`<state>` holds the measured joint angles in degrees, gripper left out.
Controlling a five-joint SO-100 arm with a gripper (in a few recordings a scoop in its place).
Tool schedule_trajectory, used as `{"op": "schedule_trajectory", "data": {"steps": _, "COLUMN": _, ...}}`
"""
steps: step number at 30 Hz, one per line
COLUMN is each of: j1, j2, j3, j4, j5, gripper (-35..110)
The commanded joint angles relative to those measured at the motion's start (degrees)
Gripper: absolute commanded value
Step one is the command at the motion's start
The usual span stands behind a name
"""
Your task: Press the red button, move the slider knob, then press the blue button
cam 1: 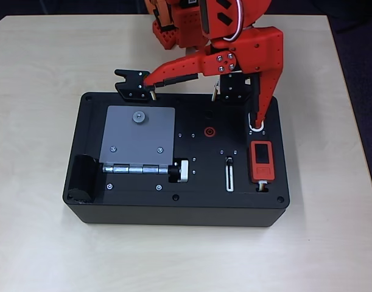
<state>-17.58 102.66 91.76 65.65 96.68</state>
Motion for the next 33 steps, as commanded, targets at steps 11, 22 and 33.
{"op": "schedule_trajectory", "data": {"steps": 11, "j1": 6.24, "j2": -6.59, "j3": -9.84, "j4": 5.45, "j5": -3.96, "gripper": 3}}
{"op": "schedule_trajectory", "data": {"steps": 22, "j1": 4.31, "j2": -13.54, "j3": -13.01, "j4": 6.06, "j5": -1.67, "gripper": 0}}
{"op": "schedule_trajectory", "data": {"steps": 33, "j1": 2.11, "j2": -13.18, "j3": -10.37, "j4": 5.36, "j5": 1.14, "gripper": 0}}
